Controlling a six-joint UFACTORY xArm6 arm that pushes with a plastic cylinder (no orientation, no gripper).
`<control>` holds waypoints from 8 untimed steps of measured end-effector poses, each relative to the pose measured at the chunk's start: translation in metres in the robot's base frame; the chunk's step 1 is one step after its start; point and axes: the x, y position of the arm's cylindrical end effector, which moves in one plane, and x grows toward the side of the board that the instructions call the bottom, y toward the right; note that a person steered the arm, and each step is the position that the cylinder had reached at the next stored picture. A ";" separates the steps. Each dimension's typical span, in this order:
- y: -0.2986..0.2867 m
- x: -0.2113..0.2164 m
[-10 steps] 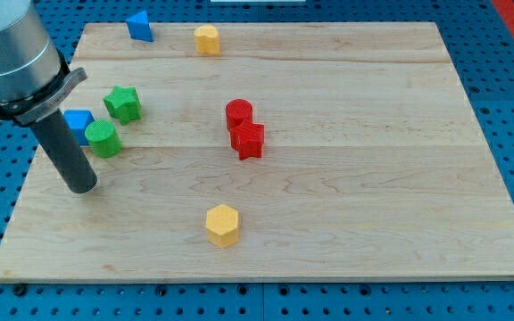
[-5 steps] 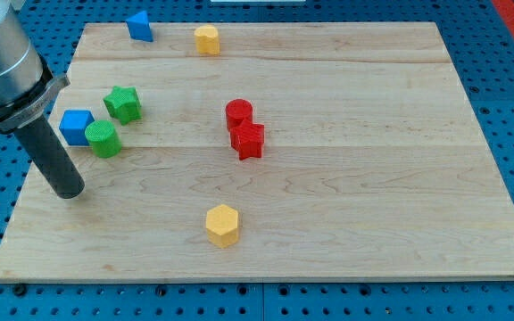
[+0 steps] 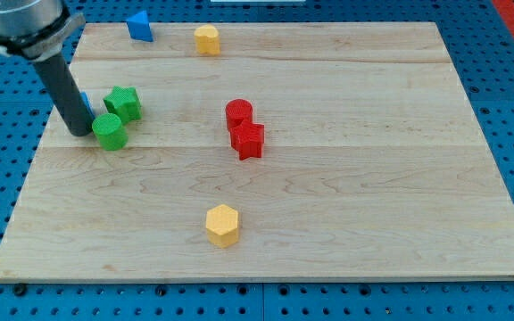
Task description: Slide the blue cube towards top right
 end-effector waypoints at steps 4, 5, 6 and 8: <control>-0.026 -0.036; 0.000 -0.058; -0.031 -0.070; 0.036 -0.091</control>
